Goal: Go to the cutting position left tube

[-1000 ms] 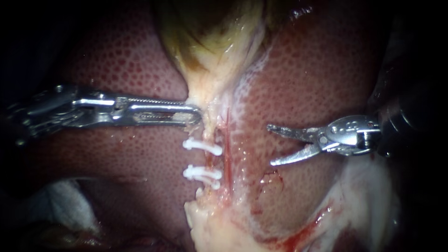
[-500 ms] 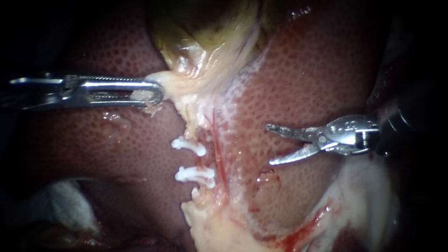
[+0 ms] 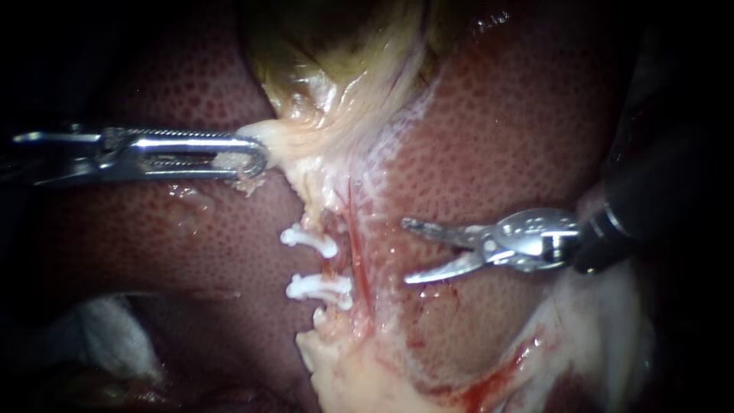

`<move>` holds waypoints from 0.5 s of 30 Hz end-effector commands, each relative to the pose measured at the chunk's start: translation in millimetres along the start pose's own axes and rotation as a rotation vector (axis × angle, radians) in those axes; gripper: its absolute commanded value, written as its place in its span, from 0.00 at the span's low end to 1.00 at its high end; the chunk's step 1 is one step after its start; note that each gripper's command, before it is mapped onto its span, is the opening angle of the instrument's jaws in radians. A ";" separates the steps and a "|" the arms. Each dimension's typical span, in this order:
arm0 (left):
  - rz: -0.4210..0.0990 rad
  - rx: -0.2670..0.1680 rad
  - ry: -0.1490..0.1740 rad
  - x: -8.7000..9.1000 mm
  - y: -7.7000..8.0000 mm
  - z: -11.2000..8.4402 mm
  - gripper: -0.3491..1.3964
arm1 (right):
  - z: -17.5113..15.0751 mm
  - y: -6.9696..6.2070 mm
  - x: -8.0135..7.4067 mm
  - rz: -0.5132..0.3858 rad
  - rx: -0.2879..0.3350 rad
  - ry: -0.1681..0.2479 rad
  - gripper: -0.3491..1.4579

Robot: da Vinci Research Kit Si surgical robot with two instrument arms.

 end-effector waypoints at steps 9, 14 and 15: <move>0.001 0.003 0.001 -0.3 0.2 0.2 0.00 | 5.8 -0.1 -2.8 0.033 0.035 -0.032 0.99; 0.001 0.006 0.003 -0.4 0.3 0.2 0.00 | 7.9 -0.1 -3.2 0.061 0.058 -0.039 0.99; 0.002 0.006 0.003 -0.4 0.3 0.2 0.00 | 8.1 -0.1 -3.1 0.066 0.060 -0.042 0.99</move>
